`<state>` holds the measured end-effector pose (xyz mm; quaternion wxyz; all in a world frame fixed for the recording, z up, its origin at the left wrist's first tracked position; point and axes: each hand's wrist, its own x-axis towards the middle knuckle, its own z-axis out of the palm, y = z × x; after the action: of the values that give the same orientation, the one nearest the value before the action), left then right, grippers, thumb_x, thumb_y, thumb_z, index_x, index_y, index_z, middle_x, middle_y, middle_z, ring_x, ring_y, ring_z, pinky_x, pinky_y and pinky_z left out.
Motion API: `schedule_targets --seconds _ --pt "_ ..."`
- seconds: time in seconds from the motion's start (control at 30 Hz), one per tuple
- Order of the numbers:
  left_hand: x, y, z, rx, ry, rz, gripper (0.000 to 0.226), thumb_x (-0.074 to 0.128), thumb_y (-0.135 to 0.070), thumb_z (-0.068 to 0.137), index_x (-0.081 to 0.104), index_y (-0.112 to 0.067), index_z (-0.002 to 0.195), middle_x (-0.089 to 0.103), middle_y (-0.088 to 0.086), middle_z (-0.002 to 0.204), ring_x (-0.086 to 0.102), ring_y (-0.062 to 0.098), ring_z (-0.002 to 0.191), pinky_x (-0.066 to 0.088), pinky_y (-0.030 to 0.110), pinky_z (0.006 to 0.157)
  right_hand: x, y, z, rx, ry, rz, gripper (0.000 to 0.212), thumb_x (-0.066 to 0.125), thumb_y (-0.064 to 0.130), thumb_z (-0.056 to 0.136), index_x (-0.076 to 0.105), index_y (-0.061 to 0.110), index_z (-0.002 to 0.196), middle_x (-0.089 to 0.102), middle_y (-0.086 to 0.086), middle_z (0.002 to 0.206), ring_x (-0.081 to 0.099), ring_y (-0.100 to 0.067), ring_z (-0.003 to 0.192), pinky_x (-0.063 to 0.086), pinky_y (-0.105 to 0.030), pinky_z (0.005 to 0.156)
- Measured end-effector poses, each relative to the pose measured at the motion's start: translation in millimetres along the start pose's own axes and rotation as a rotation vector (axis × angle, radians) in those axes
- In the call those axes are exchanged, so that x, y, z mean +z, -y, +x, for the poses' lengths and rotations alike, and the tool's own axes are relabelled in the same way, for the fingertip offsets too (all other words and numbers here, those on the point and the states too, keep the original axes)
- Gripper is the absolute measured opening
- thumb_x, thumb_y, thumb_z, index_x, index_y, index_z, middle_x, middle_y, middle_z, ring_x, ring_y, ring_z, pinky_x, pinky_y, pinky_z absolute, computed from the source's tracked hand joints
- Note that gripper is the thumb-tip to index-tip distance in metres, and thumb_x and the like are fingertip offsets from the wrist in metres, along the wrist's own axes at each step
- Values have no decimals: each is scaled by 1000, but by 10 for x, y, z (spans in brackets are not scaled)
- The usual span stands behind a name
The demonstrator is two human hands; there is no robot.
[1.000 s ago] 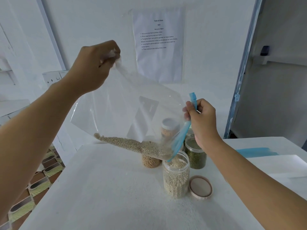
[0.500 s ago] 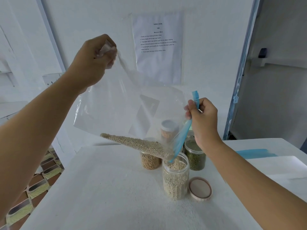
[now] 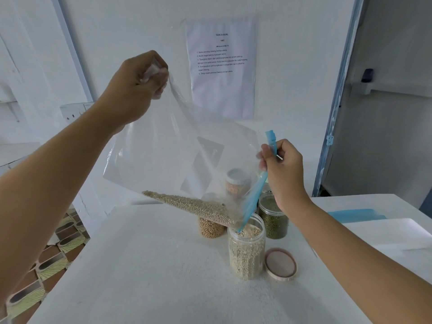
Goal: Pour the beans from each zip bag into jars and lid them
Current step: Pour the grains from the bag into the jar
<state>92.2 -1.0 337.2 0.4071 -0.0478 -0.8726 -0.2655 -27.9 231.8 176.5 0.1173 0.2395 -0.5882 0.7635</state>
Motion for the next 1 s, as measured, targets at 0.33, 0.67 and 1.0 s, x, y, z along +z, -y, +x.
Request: schedule_targets --seconds 0.33,0.67,1.0 --pt "-42 48 -77 -28 -11 -42 29 48 -9 106 53 -27 83 54 16 86 49 12 69 40 12 57 -4 57 23 -9 -7 -14 22 58 12 103 51 9 82 64 -6 79 56 -2 59 48 -16 64" --pt "-83 32 -37 -15 -37 -67 29 49 -8 104 53 -27 83 55 3 79 49 6 66 40 13 57 -10 76 79 -9 -36 -11 22 57 11 103 51 8 83 64 -7 78 54 -4 58 48 -19 63" --pt "-77 -77 -4 32 -67 -62 27 48 -8 104 52 -26 85 53 3 80 49 4 67 42 12 59 -28 127 120 -39 -59 9 24 57 11 103 49 10 81 62 -9 78 55 -4 60 49 -18 64"
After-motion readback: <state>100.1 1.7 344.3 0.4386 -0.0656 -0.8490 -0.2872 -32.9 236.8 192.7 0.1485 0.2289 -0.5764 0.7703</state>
